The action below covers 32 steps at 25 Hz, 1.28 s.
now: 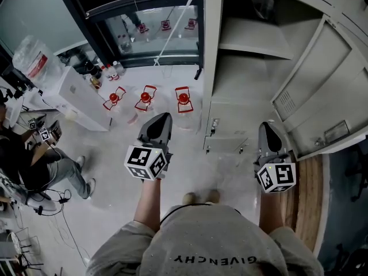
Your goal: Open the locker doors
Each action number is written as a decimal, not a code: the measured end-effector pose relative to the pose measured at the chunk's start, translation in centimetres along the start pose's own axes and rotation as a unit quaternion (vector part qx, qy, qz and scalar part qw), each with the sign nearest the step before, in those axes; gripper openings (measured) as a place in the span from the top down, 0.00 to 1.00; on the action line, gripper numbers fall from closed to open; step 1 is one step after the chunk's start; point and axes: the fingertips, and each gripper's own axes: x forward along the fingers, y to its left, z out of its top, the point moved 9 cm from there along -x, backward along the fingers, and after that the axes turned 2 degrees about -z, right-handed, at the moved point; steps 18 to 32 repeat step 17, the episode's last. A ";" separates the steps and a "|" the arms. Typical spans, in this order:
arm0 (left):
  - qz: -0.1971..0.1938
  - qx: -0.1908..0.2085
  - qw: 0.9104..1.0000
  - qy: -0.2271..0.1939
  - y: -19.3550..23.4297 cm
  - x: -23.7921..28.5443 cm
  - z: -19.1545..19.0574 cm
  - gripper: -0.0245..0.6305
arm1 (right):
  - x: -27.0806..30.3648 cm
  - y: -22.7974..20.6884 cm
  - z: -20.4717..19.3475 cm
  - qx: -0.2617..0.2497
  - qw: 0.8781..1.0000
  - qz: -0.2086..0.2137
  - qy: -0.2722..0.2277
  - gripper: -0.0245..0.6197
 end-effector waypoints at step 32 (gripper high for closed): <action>0.018 0.000 1.000 0.002 1.3 0.1 0.1 0.96 | 1.7 0.6 -1.2 0.016 1.000 0.021 0.013 0.96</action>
